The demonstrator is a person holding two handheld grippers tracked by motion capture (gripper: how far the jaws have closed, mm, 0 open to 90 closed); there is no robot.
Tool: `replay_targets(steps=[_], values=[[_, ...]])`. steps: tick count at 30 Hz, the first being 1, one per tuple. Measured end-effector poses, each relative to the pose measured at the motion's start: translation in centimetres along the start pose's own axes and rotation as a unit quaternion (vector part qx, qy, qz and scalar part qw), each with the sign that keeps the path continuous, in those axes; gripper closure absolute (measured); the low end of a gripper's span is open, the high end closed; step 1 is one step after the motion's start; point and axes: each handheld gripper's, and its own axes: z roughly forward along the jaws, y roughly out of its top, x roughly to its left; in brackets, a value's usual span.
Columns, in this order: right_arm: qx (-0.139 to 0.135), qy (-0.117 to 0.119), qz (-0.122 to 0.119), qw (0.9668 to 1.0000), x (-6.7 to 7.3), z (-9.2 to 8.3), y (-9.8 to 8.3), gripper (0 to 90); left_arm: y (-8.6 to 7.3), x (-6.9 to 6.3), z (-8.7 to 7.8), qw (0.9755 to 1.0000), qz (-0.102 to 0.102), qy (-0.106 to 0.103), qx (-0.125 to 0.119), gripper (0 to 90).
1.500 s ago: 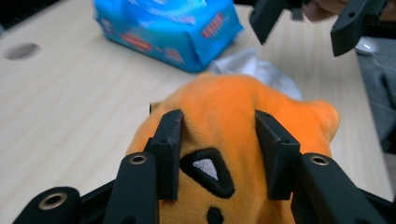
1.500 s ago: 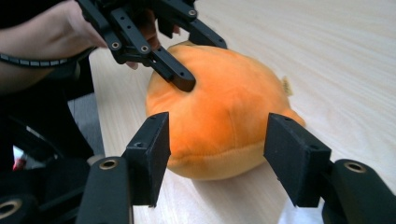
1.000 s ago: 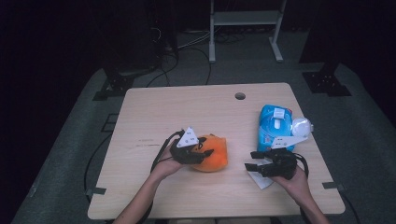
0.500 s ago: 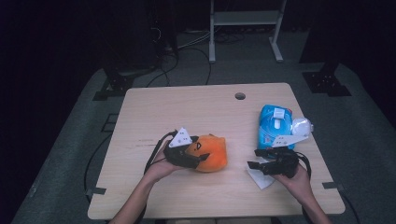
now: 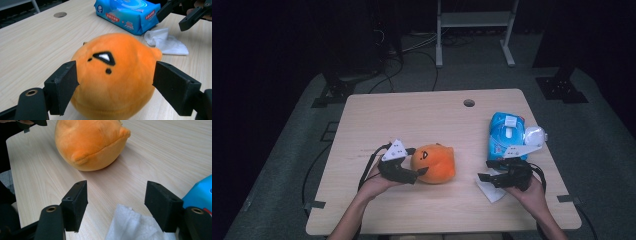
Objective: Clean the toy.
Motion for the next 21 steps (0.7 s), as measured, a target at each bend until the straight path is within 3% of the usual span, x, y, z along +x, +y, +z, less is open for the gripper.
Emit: replay_targets(steps=[8, 21], values=[[0.000, -0.003, -0.001, 1.0000, -0.1, -0.1, -0.1, 33.4, -1.2, 0.4, -1.3, 0.9998, -0.016, 0.014, -0.005, 18.2], [0.009, -0.005, -0.004, 0.9999, 0.0, 0.1, -0.3, 32.8, -3.0, 1.0, -2.3, 0.9991, -0.028, 0.032, 0.007, 17.2]])
